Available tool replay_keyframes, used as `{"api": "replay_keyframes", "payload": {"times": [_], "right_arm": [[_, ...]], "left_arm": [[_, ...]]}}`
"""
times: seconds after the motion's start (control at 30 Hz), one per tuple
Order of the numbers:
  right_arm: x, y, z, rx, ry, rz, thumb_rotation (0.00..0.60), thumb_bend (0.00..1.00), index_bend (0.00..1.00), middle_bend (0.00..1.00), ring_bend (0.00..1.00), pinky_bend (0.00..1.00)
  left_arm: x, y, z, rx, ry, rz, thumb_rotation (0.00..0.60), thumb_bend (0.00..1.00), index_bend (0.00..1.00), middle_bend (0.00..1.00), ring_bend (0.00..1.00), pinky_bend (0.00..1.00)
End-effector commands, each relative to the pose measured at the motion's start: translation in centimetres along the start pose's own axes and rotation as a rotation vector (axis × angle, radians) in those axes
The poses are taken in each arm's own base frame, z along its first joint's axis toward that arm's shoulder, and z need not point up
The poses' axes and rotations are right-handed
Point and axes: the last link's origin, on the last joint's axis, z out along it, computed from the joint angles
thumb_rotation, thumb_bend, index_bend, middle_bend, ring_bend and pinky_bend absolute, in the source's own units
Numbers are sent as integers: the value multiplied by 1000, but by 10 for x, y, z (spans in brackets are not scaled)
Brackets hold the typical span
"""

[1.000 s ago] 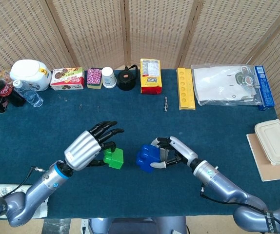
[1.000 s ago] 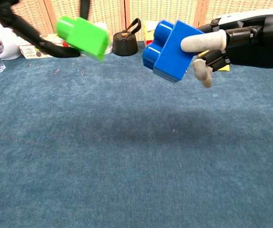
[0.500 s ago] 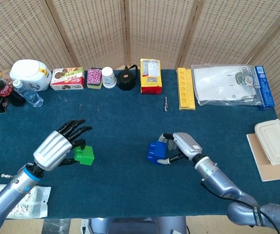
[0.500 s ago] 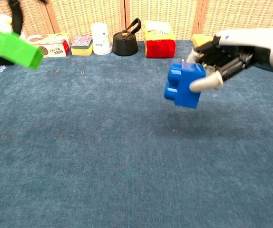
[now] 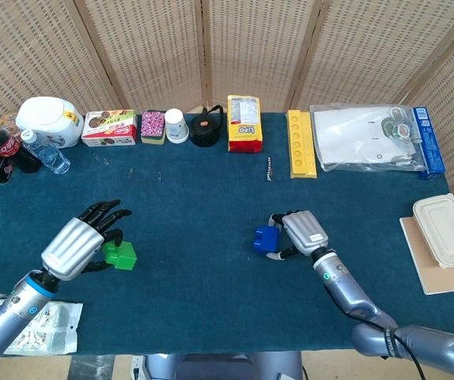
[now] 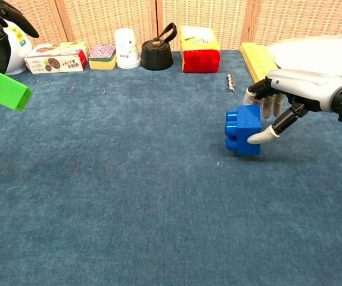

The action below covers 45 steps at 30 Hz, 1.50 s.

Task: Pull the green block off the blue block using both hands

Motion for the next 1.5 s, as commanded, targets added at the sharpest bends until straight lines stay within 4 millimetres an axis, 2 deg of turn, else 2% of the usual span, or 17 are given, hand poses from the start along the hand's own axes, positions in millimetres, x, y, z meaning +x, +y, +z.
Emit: {"api": "replay_keyframes", "payload": {"times": [0.03, 0.2, 0.37, 0.53, 0.73, 0.97, 1.3, 1.37, 1.4, 1.47, 1.5], "right_arm": [[0, 2, -2, -3, -6, -10, 441, 213, 485, 483, 402, 390], [3, 5, -9, -17, -16, -24, 441, 213, 257, 317, 299, 356], [9, 6, -14, -26, -4, -21, 442, 213, 165, 258, 253, 310], [25, 6, -24, -22, 39, -28, 442, 206, 149, 252, 240, 295], [45, 9, -41, -29, 99, -46, 442, 206, 149, 252, 236, 292], [54, 14, -54, -47, 135, -28, 439, 206, 139, 252, 235, 292], [60, 19, -64, -53, 163, -13, 441, 206, 135, 252, 233, 292], [61, 19, -65, -53, 166, -11, 440, 206, 135, 252, 234, 292], [62, 19, -65, -54, 168, -8, 442, 206, 135, 252, 234, 292], [63, 20, -66, -56, 172, -9, 441, 206, 135, 252, 234, 291], [63, 20, -67, -57, 173, -10, 441, 206, 134, 252, 234, 292]], "left_arm": [[-2, 0, 3, 0, -9, 7, 600, 228, 726, 237, 120, 190], [-7, 5, 10, 8, -47, 23, 600, 228, 726, 236, 120, 190], [-11, 8, 20, 8, -64, 32, 600, 228, 726, 237, 120, 190], [-16, 10, 37, 0, -72, 46, 600, 228, 726, 237, 120, 190], [-33, 15, 61, -23, -103, 73, 600, 229, 726, 236, 120, 190], [-57, 27, 95, -59, -129, 107, 600, 229, 726, 236, 120, 190], [-90, 48, 133, -66, -168, 157, 600, 228, 724, 237, 120, 190], [-94, 51, 138, -60, -177, 152, 600, 218, 683, 236, 120, 190], [-95, 53, 140, -58, -183, 148, 600, 208, 626, 236, 120, 190], [-95, 57, 144, -56, -186, 139, 600, 185, 464, 229, 116, 190], [-95, 58, 144, -53, -184, 136, 600, 168, 334, 211, 101, 190]]}}
